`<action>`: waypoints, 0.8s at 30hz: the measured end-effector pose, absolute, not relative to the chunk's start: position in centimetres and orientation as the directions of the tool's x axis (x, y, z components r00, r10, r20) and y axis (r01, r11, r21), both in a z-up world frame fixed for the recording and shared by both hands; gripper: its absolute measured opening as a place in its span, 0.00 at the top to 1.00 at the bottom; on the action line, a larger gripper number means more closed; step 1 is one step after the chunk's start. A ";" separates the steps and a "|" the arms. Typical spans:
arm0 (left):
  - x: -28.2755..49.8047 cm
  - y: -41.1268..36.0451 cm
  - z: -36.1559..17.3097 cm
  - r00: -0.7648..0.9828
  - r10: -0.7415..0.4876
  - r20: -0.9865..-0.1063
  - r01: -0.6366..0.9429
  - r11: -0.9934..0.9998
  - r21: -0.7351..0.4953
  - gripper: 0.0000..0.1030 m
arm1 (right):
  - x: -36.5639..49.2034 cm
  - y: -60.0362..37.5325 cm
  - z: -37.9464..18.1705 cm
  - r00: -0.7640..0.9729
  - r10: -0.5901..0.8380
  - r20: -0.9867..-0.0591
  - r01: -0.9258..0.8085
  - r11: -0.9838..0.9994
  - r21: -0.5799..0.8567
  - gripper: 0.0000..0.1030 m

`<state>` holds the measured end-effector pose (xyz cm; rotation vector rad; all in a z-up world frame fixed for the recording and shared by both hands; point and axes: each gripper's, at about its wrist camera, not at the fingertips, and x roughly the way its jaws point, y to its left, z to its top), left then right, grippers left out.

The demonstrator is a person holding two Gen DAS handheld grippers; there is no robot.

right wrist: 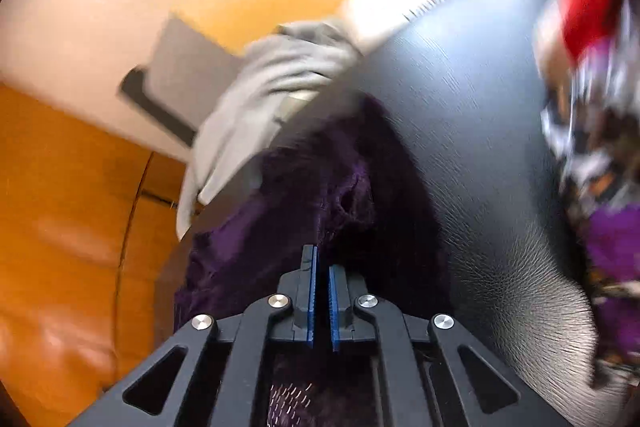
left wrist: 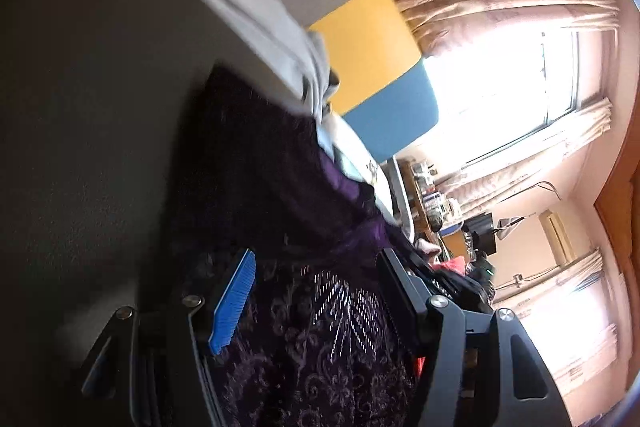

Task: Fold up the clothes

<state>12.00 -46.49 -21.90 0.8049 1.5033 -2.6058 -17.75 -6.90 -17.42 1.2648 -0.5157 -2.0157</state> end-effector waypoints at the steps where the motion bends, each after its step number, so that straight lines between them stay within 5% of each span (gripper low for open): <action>1: 11.7 -47.0 -21.5 -0.866 0.211 -0.453 0.279 -0.547 -0.789 0.38 | -17.2 -6.6 -16.8 -0.295 -0.712 -0.638 0.372 -0.700 0.609 0.95; 5: 8.2 -48.0 -20.2 -0.813 0.156 -0.561 0.344 -0.649 -0.679 0.38 | -15.7 -6.1 -17.1 -0.294 -0.597 -0.747 0.429 -0.780 0.455 0.95; 11: -0.6 -45.7 -18.3 -0.661 0.138 -0.738 0.257 -0.882 -0.395 0.38 | -15.7 -4.5 -19.3 -0.235 -0.616 -0.752 0.397 -0.767 0.505 0.90; 13: -3.0 -42.4 -17.3 -0.636 0.073 -0.768 0.110 -0.977 -0.184 0.38 | -15.4 -4.1 -18.9 -0.223 -0.627 -0.747 0.410 -0.755 0.512 0.69; 16: -6.5 -38.1 -17.5 -0.583 0.051 -0.811 -0.126 -0.992 0.029 0.38 | -14.8 -3.6 -18.3 -0.205 -0.642 -0.739 0.431 -0.737 0.520 0.61; 18: -8.1 -36.8 -18.3 -0.540 0.065 -0.839 -0.219 -0.974 0.065 0.38 | -14.4 -3.3 -18.1 -0.193 -0.650 -0.735 0.444 -0.726 0.525 0.51; 24: -11.1 -36.1 -20.6 -0.428 0.118 -0.896 -0.335 -0.941 0.036 0.38 | -14.0 -3.0 -18.3 -0.178 -0.675 -0.716 0.452 -0.703 0.549 0.51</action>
